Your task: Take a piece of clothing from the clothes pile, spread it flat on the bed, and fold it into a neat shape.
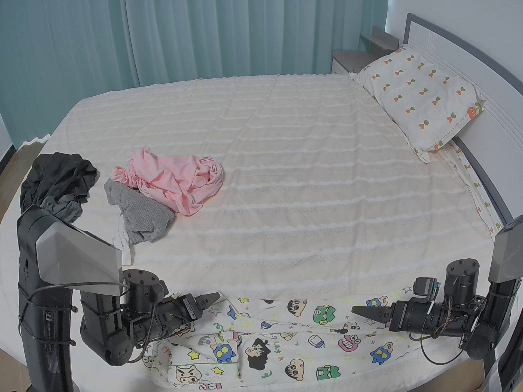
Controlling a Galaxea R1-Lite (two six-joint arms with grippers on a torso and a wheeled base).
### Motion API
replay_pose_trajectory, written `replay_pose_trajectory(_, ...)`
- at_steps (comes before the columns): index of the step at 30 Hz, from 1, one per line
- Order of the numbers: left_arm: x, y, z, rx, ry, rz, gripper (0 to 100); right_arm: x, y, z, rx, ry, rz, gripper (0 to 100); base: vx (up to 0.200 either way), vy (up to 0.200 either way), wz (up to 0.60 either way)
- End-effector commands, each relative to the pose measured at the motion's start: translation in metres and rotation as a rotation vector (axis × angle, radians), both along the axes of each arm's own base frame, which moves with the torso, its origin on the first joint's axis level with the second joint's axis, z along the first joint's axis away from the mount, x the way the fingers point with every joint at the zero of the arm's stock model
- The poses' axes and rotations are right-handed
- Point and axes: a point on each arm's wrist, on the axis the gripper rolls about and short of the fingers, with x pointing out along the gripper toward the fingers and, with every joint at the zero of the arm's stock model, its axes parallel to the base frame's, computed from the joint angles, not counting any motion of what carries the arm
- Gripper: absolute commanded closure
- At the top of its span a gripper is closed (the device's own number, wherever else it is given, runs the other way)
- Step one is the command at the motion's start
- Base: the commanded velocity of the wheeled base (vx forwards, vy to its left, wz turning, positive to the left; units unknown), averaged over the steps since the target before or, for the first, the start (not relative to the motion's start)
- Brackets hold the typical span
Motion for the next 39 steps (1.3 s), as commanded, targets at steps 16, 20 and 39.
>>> replay_pose_trajectory(16,-0.037,-0.015,0.072,-0.08,-0.176,-0.103,0,-0.004,-0.001,-0.001,-0.006,0.016,0.0,0,0.0,0.0,0.0)
replay_pose_trajectory(20,-0.054,-0.035,0.067,-0.062,-0.148,-0.184,0,-0.004,-0.001,-0.001,-0.006,0.016,0.0,0,0.0,0.0,0.0)
replay_pose_trajectory(39,-0.086,-0.048,0.012,0.08,0.099,-0.303,0,-0.004,-0.001,-0.001,-0.006,0.014,-0.001,0,0.0,0.0,0.0)
